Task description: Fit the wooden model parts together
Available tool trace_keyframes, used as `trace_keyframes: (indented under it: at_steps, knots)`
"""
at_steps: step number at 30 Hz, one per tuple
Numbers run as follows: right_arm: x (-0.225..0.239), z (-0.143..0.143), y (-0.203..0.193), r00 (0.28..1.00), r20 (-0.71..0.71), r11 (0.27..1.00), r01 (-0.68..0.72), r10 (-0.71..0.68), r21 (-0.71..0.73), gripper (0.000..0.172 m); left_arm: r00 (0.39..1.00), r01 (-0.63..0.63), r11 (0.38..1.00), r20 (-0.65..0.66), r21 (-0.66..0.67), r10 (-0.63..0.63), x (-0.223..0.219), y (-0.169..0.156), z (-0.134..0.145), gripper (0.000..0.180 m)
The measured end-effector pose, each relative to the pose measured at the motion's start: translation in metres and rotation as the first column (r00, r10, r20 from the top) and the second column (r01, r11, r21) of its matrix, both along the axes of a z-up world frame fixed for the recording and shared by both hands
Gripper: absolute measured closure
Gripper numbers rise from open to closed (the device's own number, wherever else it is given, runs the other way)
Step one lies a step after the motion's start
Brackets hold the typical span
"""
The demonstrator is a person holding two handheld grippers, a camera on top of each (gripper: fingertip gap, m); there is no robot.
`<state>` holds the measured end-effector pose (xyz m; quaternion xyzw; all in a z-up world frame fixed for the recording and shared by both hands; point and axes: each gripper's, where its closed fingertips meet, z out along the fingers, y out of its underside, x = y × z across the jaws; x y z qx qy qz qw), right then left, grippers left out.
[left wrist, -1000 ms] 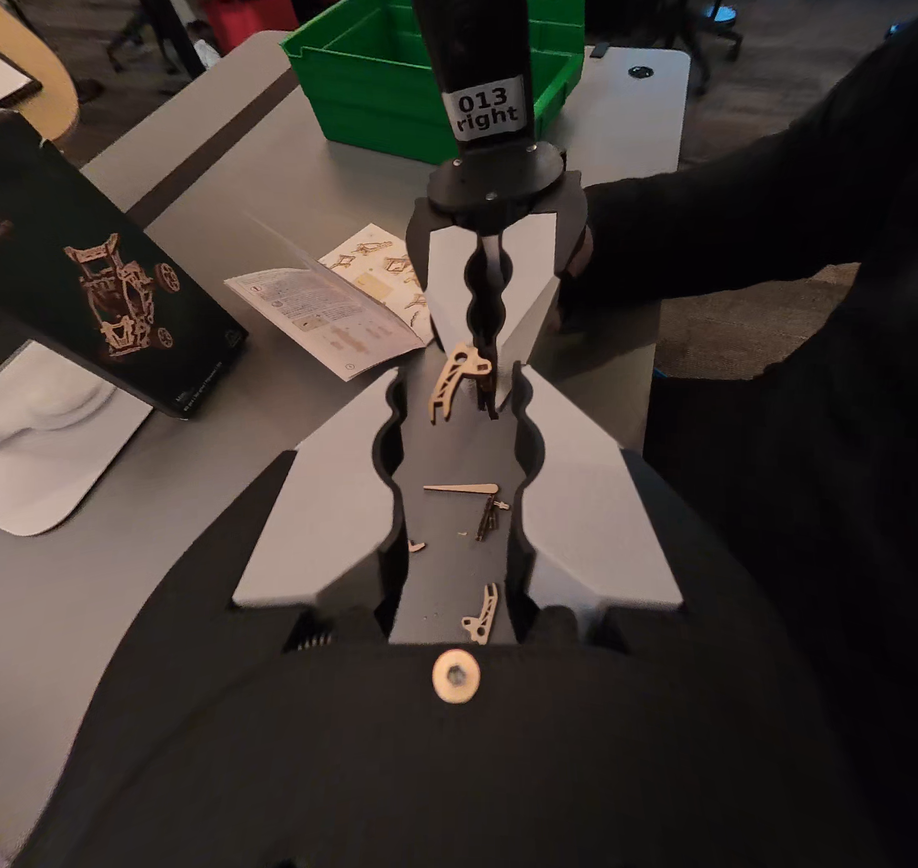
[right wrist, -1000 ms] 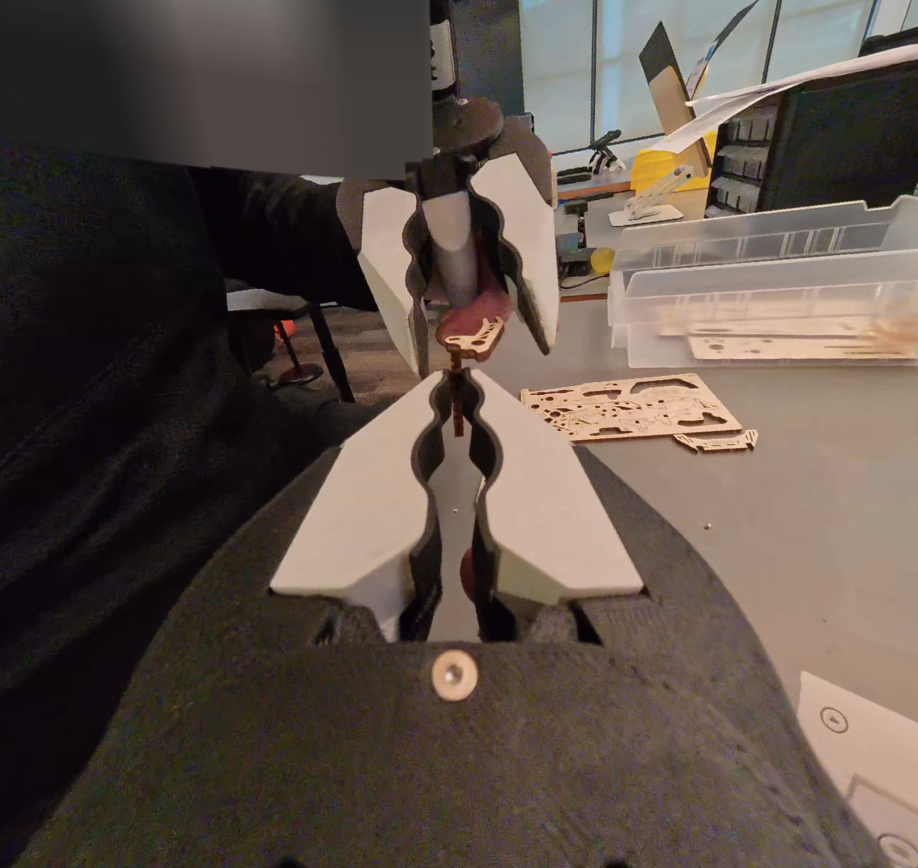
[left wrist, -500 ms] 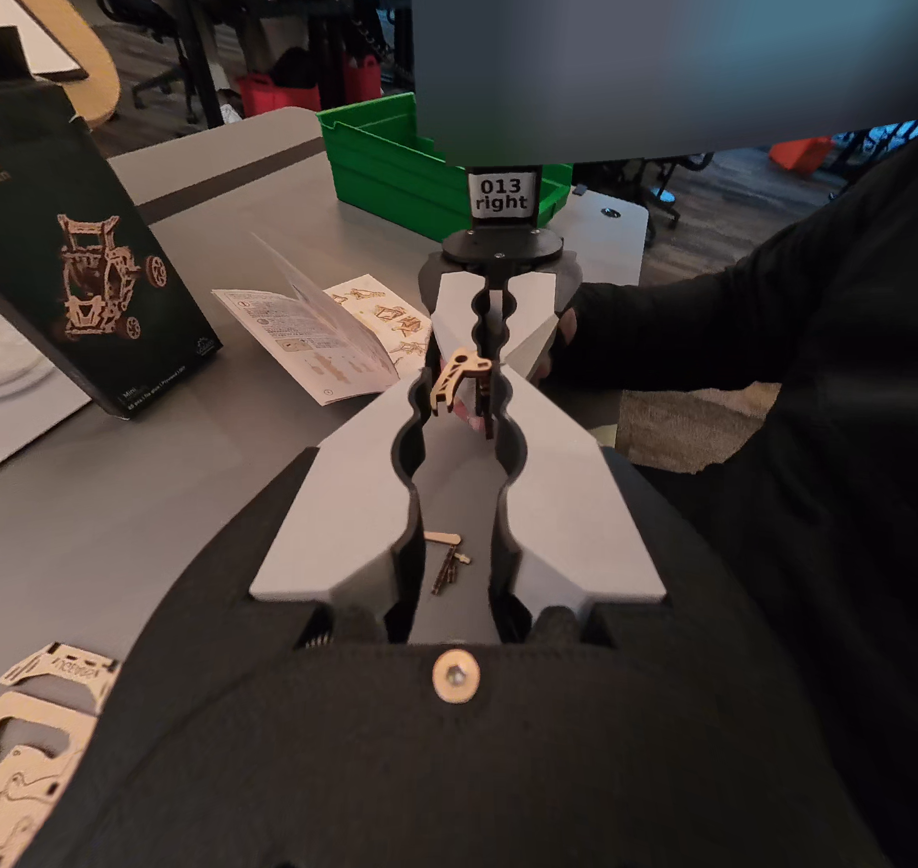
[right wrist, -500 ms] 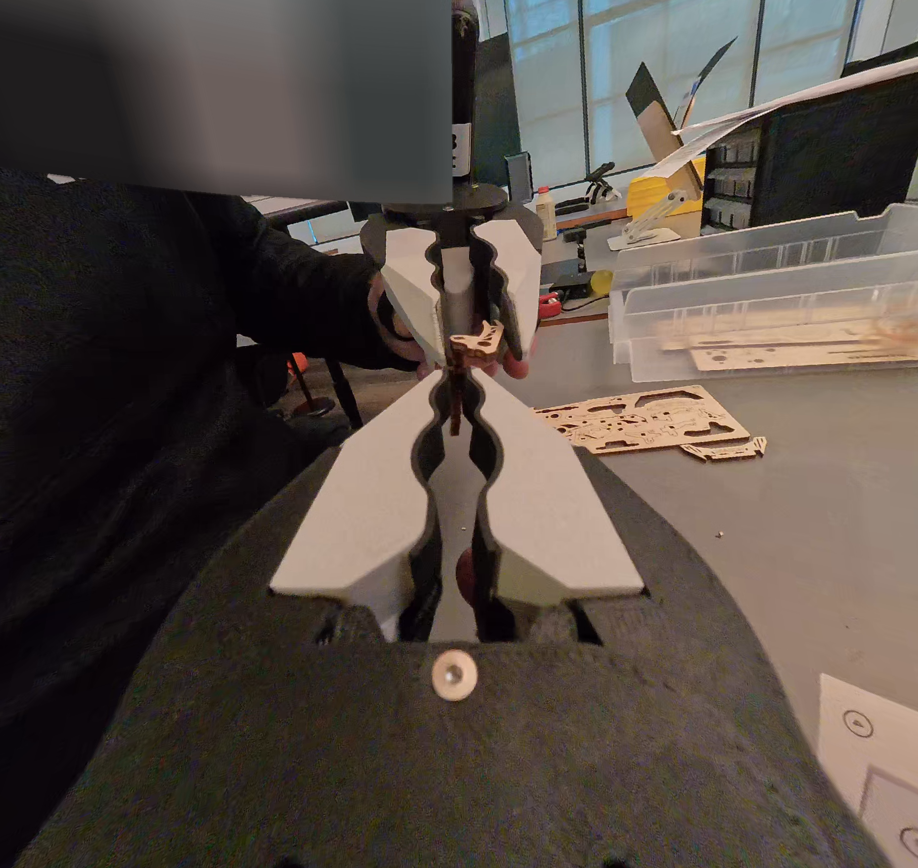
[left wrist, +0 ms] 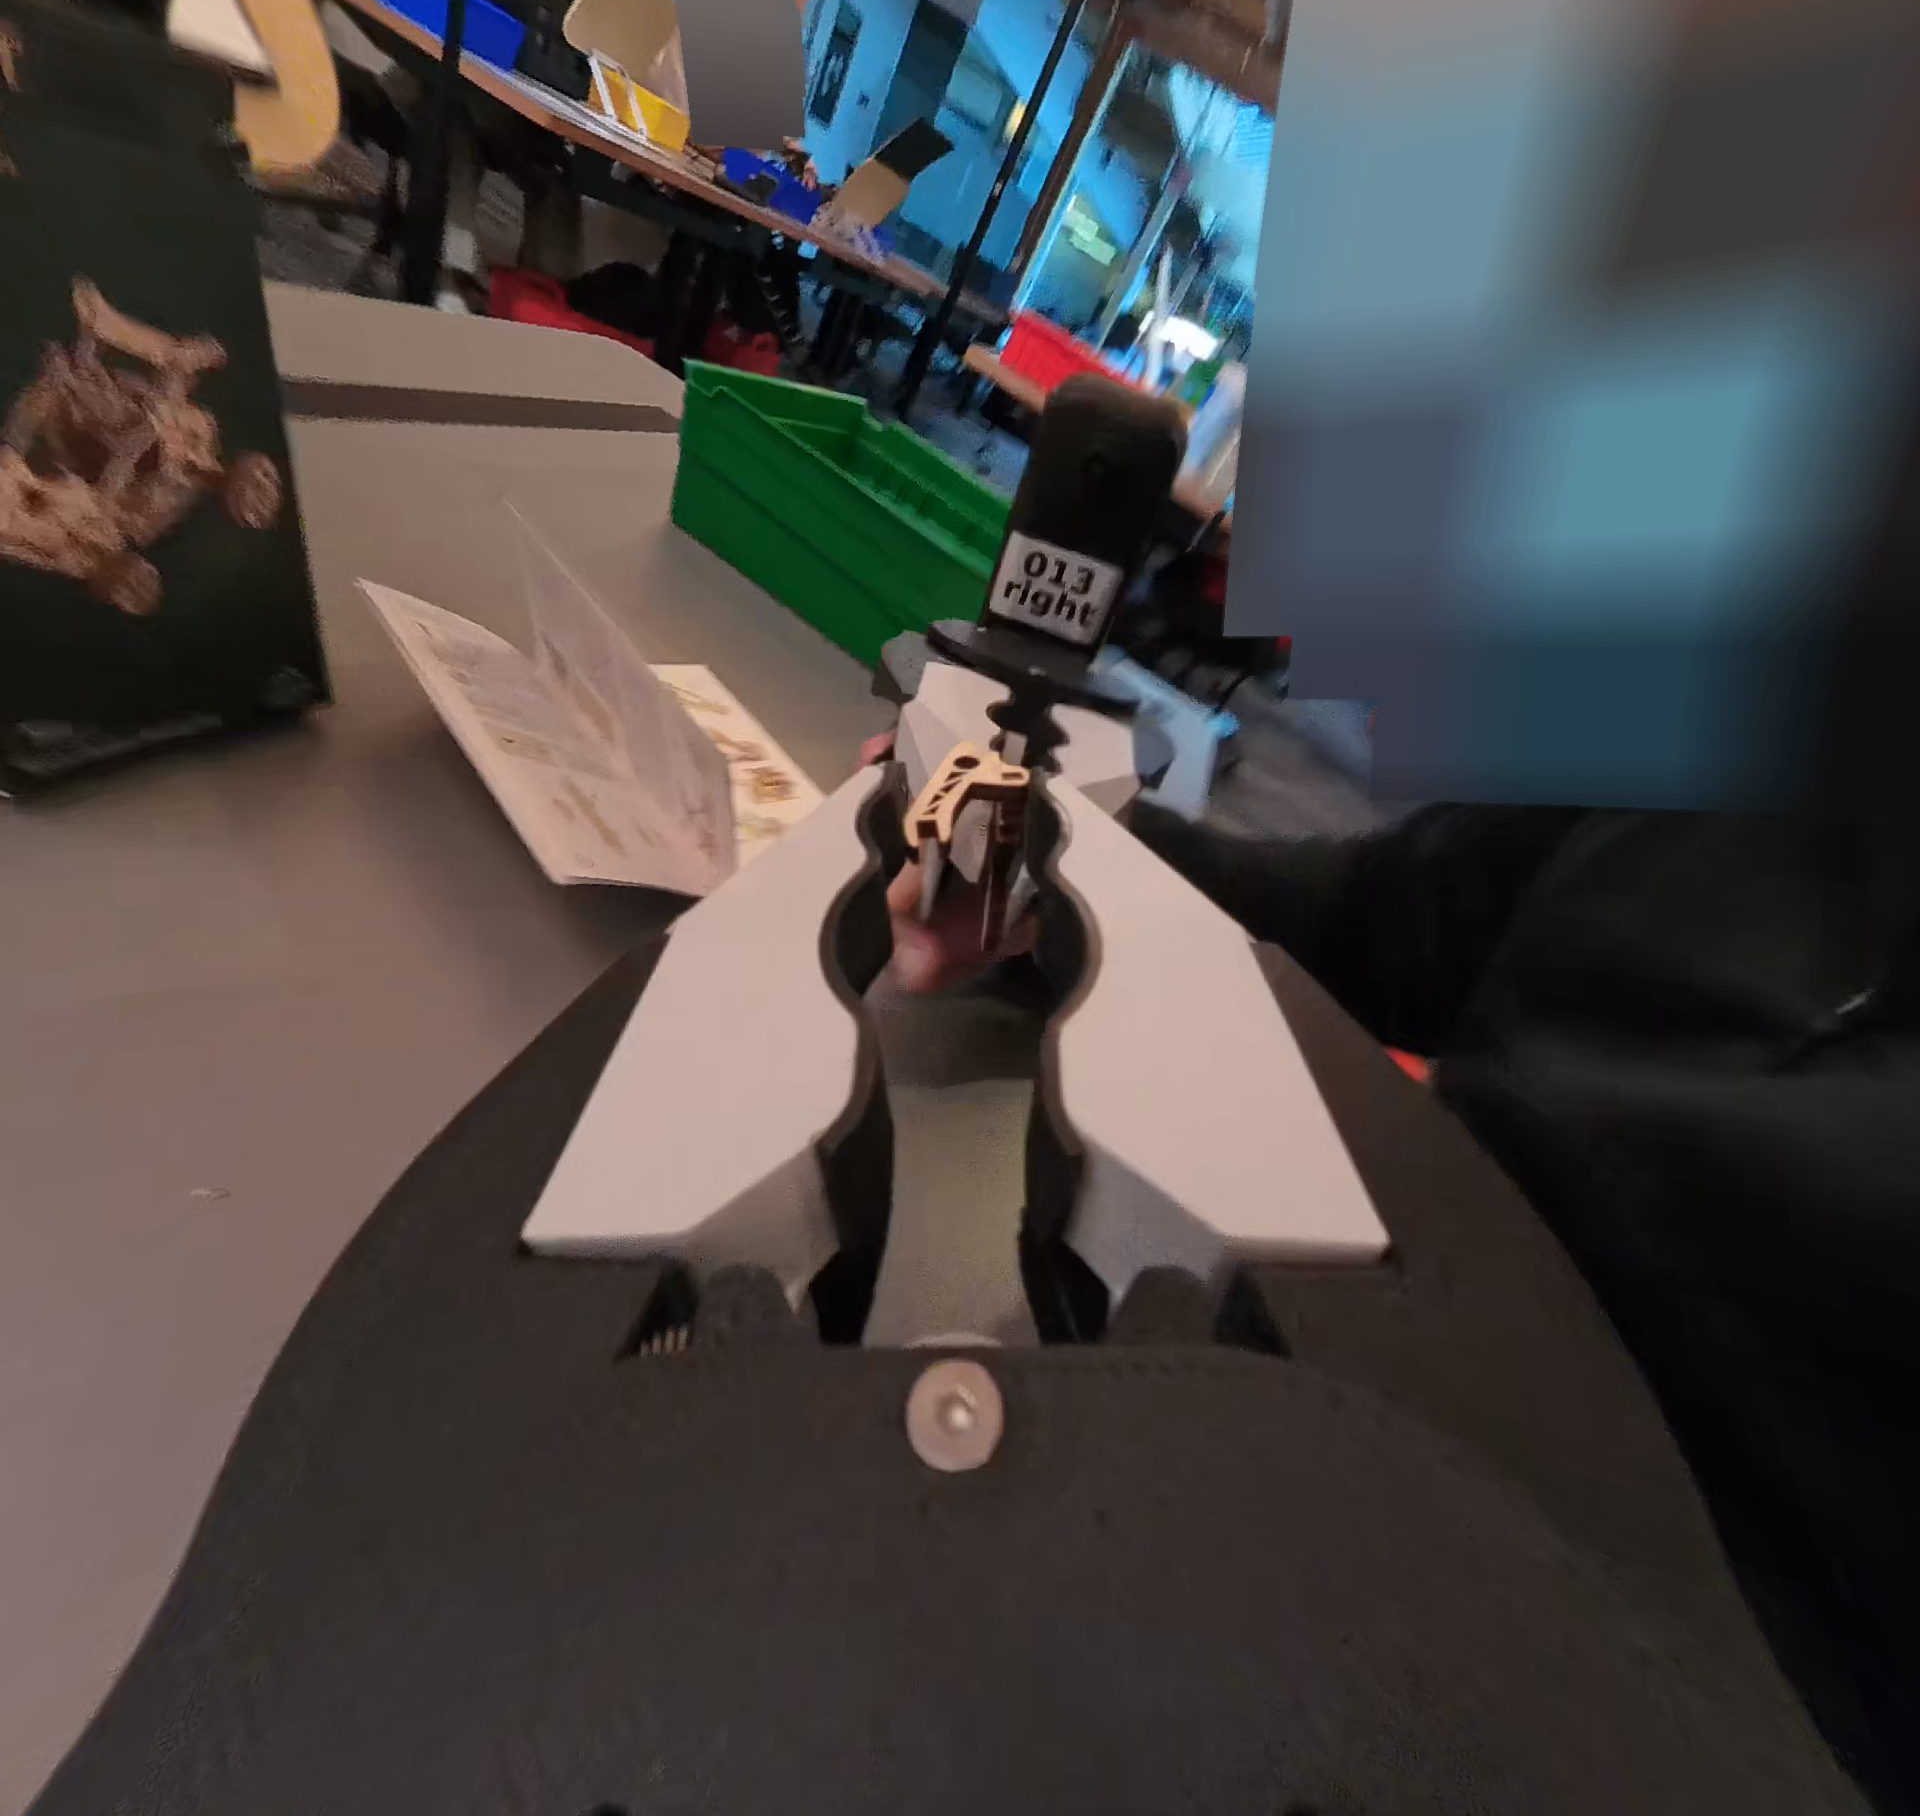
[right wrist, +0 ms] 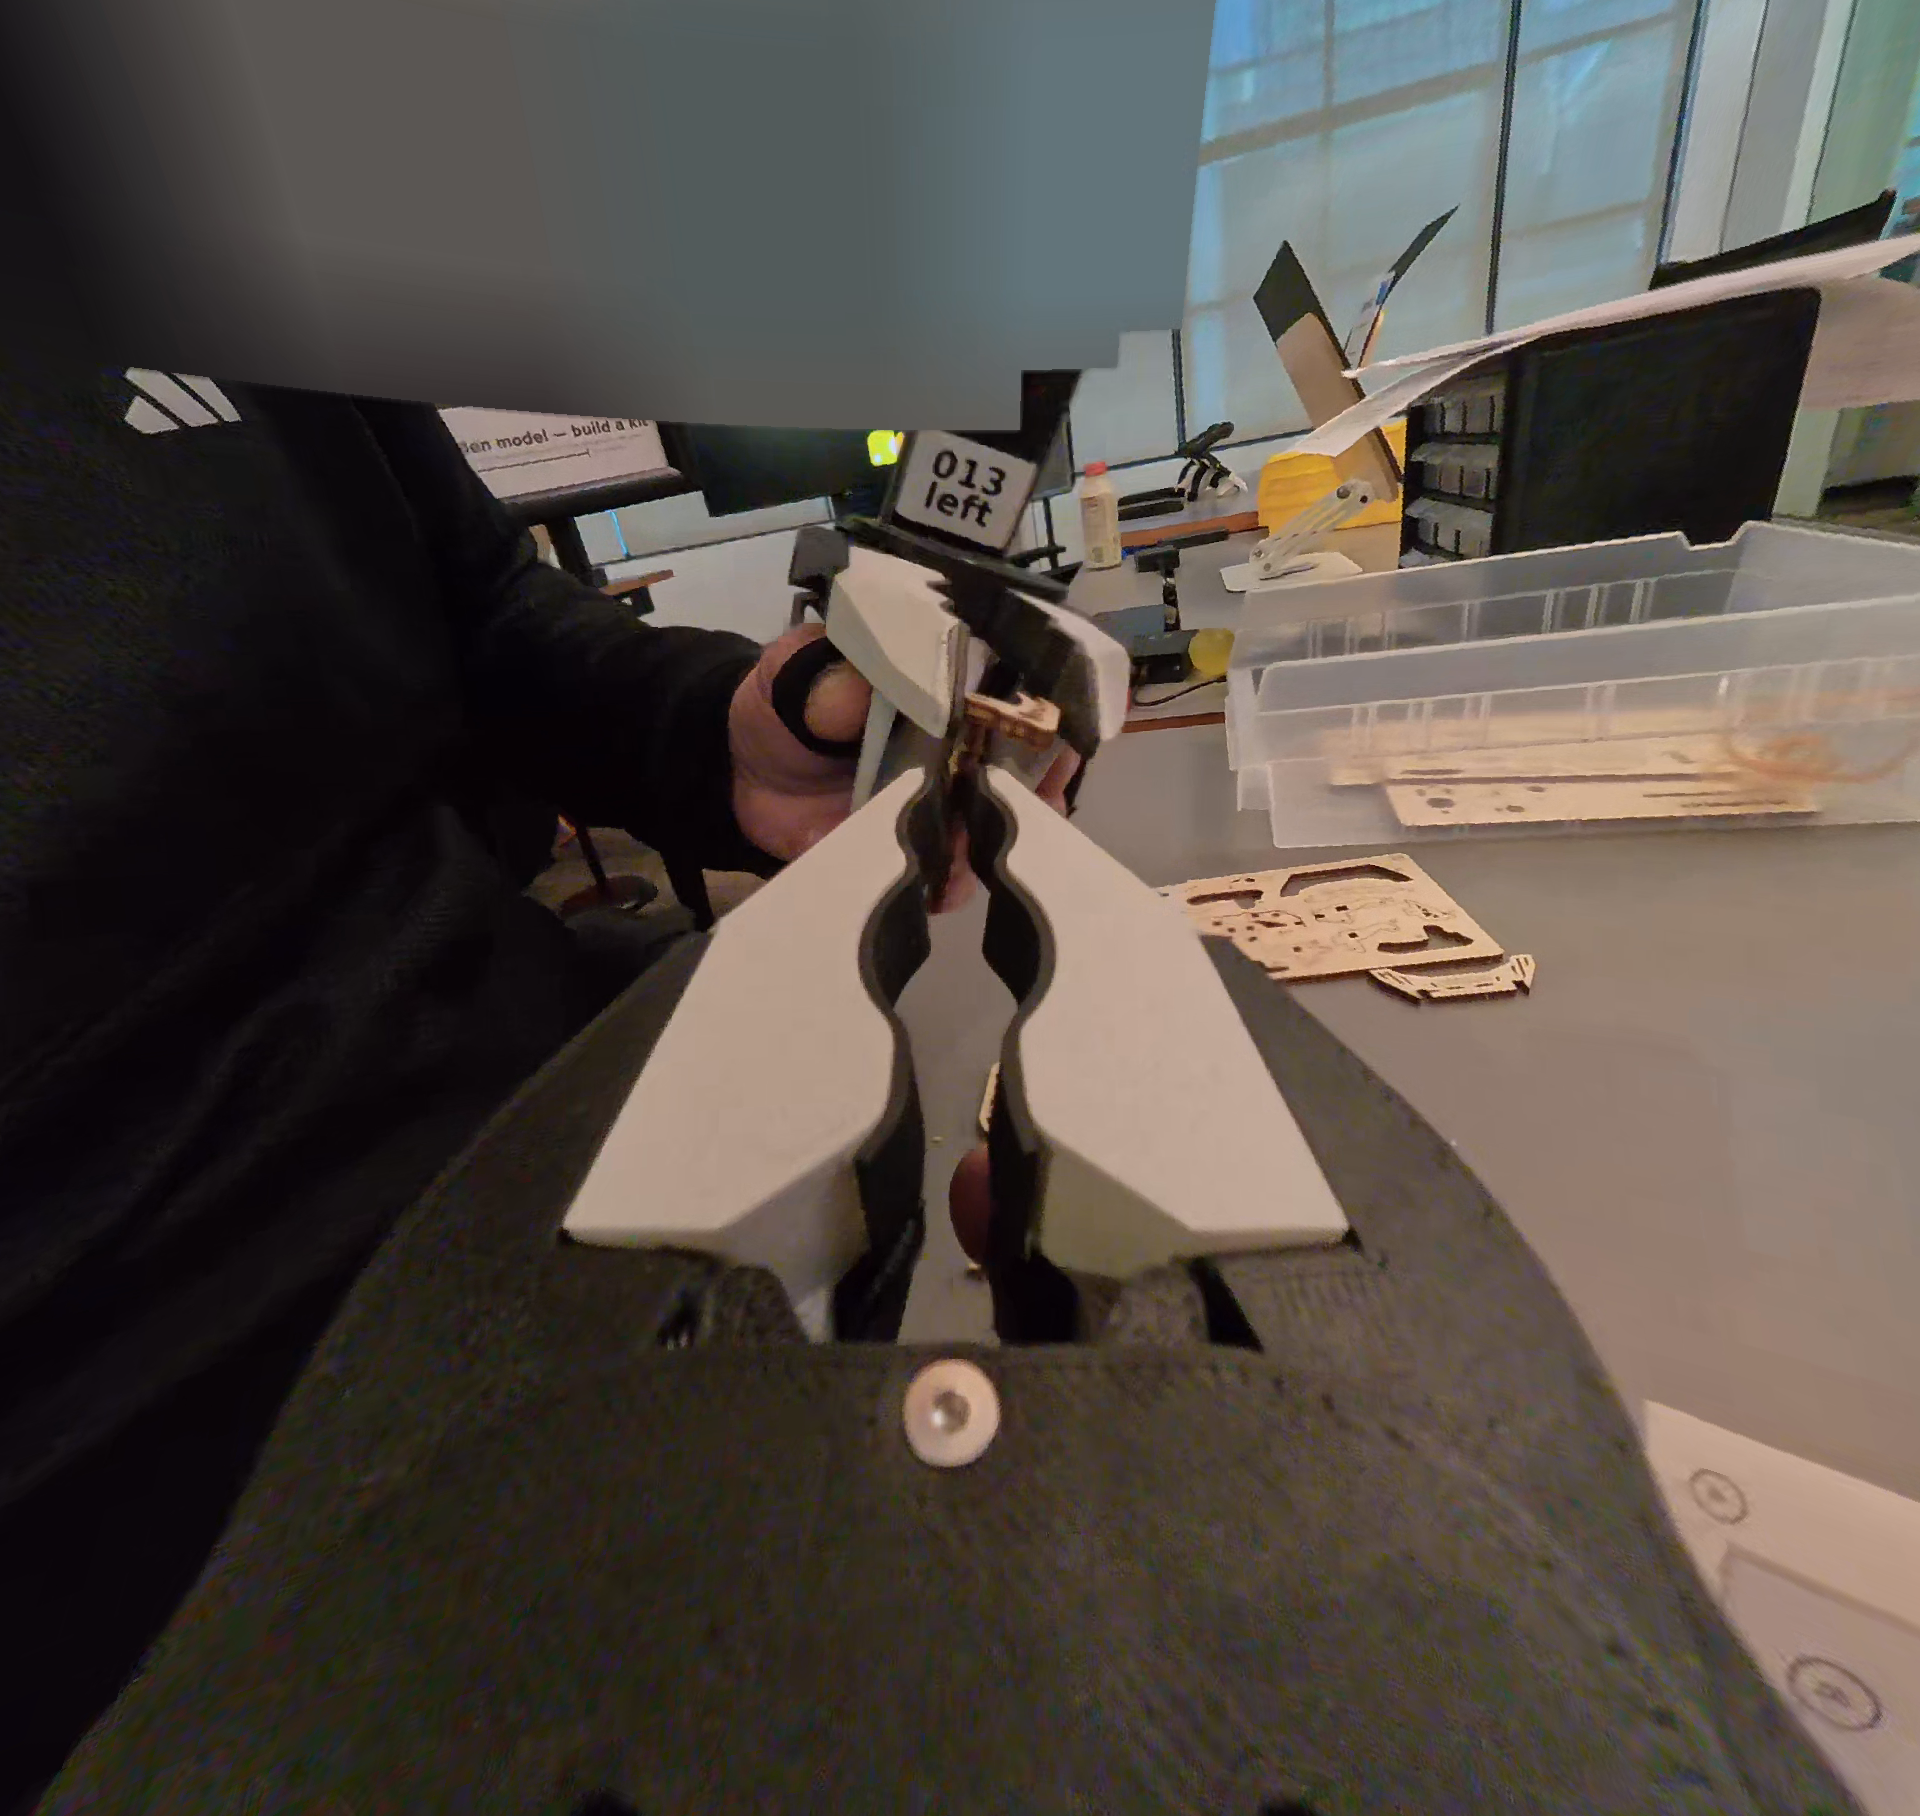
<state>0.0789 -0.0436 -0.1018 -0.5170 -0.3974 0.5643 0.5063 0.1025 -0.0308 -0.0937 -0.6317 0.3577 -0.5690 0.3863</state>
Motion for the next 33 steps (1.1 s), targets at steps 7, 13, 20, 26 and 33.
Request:
trace_keyframes:
  at_steps: [7,13,20,26,33]
  knots:
    - [0.0,0.002,0.003,0.998,-0.053,0.995,-0.039,0.034,-0.093,0.171,0.969,0.005,0.905,-0.226,0.426,0.101,0.001,0.004,0.003,0.161]
    - [0.004,0.004,0.004,1.0,-0.025,1.0,0.018,-0.018,0.002,0.169,0.999,-0.033,0.999,-0.04,-0.003,0.033,0.003,0.005,0.004,0.162]
    - [0.002,0.002,0.009,0.999,-0.043,0.996,-0.013,0.009,-0.089,0.169,0.985,-0.024,0.972,0.161,-0.235,0.063,-0.001,0.011,-0.001,0.161]
    - [0.004,0.004,0.019,0.997,-0.082,0.976,-0.022,0.005,-0.215,0.158,0.972,-0.043,0.986,0.222,-0.162,0.079,-0.006,0.011,0.001,0.161]
    - [0.0,0.002,0.017,0.994,-0.107,0.956,-0.068,0.039,-0.286,0.17,0.97,-0.093,0.993,0.219,-0.068,0.105,-0.007,0.014,0.0,0.165]
